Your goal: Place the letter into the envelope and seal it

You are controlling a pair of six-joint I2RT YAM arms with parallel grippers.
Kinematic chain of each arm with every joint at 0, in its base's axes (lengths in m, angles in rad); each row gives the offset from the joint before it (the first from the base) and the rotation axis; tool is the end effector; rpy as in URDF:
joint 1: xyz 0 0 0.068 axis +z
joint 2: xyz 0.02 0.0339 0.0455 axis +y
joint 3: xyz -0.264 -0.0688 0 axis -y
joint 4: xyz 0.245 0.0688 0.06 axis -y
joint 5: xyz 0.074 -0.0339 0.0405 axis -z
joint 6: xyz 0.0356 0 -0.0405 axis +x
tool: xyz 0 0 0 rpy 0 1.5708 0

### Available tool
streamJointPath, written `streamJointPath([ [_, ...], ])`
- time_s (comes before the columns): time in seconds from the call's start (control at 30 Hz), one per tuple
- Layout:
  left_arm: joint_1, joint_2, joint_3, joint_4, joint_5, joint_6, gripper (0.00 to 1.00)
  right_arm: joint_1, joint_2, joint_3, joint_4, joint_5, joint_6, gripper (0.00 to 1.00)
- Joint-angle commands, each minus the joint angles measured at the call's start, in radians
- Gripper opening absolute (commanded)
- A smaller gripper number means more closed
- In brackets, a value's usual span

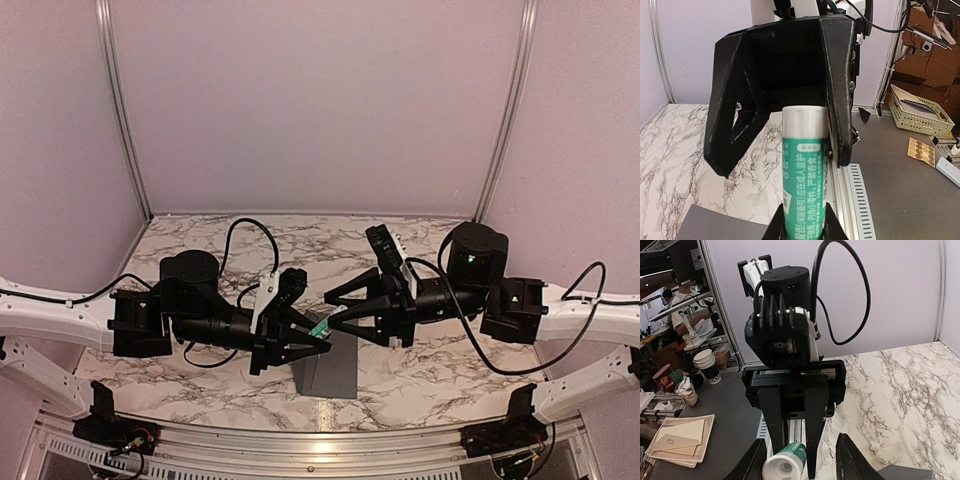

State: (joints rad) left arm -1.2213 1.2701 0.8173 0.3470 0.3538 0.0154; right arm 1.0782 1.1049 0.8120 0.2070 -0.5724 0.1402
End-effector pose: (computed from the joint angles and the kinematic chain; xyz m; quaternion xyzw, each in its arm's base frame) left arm 0.0895 -0.2815 0.3011 0.5202 0.5282 -0.4811 0.4680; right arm 0.1045 0.2354 0.3272 -0.4897 0.5442 0.5417 0.4129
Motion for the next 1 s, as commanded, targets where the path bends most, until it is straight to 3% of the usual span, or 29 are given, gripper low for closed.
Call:
streamJointPath([
  [0.0,-0.004,-0.003,0.0,0.03,-0.032,0.009,0.0,0.005,-0.014,0.064,-0.066,0.118,0.067,0.45],
  [0.47,-0.004,0.028,0.023,0.021,-0.119,0.001,0.0,0.044,0.001,0.081,-0.162,0.135,0.144,0.49],
  [0.57,-0.003,0.04,0.034,0.02,-0.128,0.003,0.0,0.06,0.016,0.104,-0.179,0.175,0.143,0.45],
  [0.77,-0.004,0.041,0.039,0.016,-0.134,0.007,0.0,0.065,0.034,0.122,-0.204,0.225,0.15,0.25],
  [0.97,-0.004,0.038,0.034,0.012,-0.137,0.01,0.0,0.065,0.041,0.131,-0.251,0.235,0.147,0.23],
])
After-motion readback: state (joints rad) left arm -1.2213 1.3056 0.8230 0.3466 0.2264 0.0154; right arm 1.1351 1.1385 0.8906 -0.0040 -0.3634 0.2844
